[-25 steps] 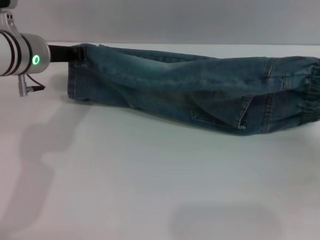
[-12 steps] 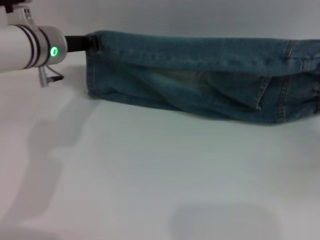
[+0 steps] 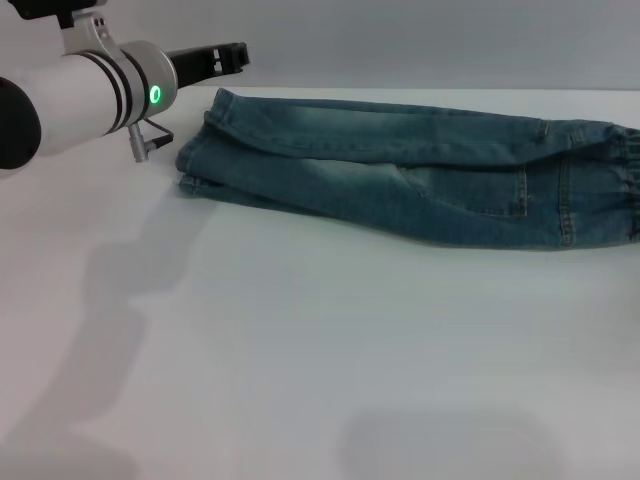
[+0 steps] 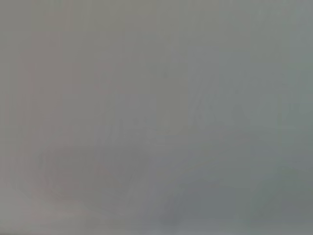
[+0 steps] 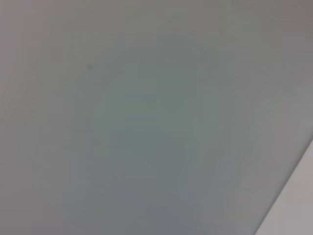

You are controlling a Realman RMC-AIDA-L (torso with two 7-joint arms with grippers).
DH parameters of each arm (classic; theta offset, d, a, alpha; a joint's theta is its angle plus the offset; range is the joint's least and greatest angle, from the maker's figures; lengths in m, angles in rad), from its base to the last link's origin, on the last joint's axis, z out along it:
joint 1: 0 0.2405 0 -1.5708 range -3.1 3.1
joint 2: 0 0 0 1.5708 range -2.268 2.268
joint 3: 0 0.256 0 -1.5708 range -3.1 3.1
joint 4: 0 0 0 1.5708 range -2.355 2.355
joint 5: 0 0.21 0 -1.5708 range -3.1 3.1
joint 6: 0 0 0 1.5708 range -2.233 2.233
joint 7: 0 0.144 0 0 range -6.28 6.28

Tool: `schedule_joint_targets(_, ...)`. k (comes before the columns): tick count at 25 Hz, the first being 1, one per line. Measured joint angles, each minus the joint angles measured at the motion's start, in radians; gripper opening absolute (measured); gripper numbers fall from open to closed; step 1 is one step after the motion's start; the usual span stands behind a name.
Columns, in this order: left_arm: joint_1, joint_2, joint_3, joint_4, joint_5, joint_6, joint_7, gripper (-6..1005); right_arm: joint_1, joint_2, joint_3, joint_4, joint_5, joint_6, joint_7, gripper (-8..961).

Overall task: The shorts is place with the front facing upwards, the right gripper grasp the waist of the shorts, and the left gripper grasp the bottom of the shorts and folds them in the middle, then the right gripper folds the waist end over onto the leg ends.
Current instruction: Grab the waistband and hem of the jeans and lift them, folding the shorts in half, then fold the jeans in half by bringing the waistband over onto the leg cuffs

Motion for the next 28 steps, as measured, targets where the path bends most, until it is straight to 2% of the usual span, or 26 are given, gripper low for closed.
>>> schedule_joint_targets(5, 0.017, 0.002, 0.001, -0.022, -0.001, -0.048, 0.0, 395, -0.042, 0.012, -0.006, 0.018, -0.001, 0.054, -0.021, 426)
schedule_joint_targets(8, 0.031, 0.004, 0.001, -0.039, 0.003, -0.064, 0.001, 477, -0.071, 0.032, -0.007, 0.022, -0.006, 0.084, -0.036, 659)
schedule_joint_targets(11, 0.046, 0.004, 0.001, -0.058, 0.006, -0.08, 0.006, 598, -0.095, 0.046, -0.007, 0.02, -0.015, 0.091, -0.048, 696)
schedule_joint_targets(17, 0.055, 0.004, -0.001, -0.075, 0.003, -0.106, 0.043, 862, -0.117, 0.058, -0.008, 0.003, -0.02, 0.101, -0.034, 769)
schedule_joint_targets(28, 0.056, 0.004, -0.005, -0.075, 0.003, -0.138, 0.054, 861, -0.083, 0.058, -0.019, -0.065, -0.043, 0.071, -0.021, 780)
